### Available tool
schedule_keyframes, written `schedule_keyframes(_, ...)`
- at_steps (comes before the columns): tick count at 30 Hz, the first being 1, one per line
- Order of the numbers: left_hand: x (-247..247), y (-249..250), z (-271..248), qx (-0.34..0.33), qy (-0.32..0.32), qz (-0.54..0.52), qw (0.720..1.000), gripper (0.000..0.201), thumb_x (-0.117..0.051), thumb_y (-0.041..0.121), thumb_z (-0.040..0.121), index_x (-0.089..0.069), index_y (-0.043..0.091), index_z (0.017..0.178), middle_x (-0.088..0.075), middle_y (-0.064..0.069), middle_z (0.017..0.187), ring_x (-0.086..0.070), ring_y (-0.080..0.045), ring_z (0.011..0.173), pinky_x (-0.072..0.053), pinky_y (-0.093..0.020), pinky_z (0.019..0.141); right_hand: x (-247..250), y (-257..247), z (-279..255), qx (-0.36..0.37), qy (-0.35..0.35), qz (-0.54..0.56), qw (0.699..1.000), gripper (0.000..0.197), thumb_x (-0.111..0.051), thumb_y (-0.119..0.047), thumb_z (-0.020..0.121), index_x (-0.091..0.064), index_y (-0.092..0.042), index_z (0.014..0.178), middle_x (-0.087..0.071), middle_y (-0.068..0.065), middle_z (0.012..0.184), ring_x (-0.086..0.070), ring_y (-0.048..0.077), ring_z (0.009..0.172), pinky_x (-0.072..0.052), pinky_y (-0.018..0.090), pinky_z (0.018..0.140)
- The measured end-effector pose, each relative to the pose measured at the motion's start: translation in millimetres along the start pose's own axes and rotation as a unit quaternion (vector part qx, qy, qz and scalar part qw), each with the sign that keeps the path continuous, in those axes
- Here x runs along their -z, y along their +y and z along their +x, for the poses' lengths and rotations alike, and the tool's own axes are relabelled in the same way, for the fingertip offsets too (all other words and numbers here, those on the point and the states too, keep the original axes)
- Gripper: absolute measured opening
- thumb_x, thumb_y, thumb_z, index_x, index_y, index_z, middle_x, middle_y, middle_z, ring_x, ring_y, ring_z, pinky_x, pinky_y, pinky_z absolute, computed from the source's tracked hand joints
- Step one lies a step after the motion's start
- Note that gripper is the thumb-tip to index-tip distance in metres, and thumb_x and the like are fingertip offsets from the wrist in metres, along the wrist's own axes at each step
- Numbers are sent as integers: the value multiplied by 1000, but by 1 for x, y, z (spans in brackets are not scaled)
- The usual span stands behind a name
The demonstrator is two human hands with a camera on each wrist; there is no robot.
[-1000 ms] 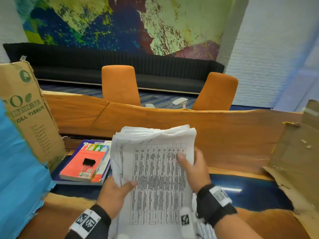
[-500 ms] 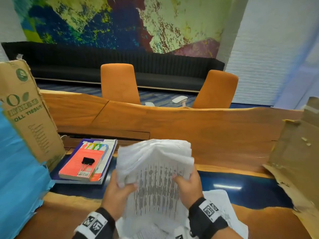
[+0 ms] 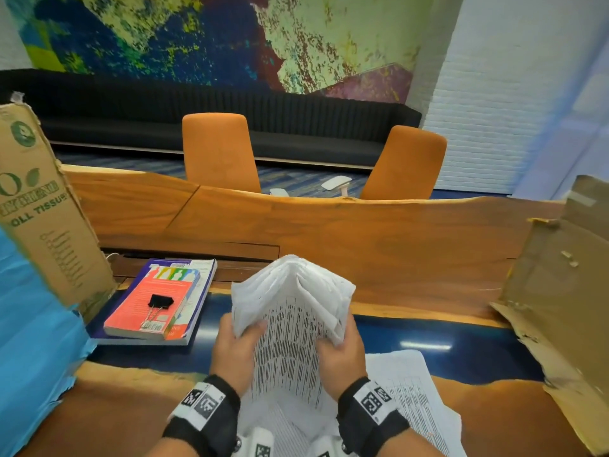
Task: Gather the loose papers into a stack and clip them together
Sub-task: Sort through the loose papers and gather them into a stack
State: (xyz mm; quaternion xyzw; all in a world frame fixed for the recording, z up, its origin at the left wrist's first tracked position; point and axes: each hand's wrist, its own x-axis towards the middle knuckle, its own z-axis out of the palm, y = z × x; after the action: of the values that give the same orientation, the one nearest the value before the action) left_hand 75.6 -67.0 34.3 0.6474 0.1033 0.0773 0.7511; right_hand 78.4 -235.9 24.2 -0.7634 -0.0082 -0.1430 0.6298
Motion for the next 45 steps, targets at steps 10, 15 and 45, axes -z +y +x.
schedule_keyframes(10, 26, -31, 4, 22, 27, 78, 996, 22, -76, 18, 74, -70, 17, 96, -76, -4, 92, -70, -28, 94, -53, -41, 84, 10, 11, 3, -69, 1, -6, 998, 21, -65, -8, 92, -59, -26, 100, -70, -4, 94, -68, 7, 83, -53, 17, 65)
schedule_keyframes(15, 23, -8, -5, 23, 43, 4, 999, 28, -62, 12, 84, -64, 14, 112, -72, -8, 102, -67, -27, 96, -53, -43, 82, -1, 2, -5, -45, 18, 20, 999, 10, -60, -17, 97, -59, -27, 100, -70, -4, 92, -66, 5, 83, -53, 20, 70)
schedule_keyframes(45, 89, 3, 26, 201, 27, -24, 979, 41, -61, -6, 79, -62, 10, 118, -70, -21, 112, -64, -44, 105, -45, -65, 95, 77, -3, 53, -120, -160, -11, 980, 15, -67, -3, 90, -73, -12, 100, -77, 7, 100, -74, 24, 94, -59, 41, 82)
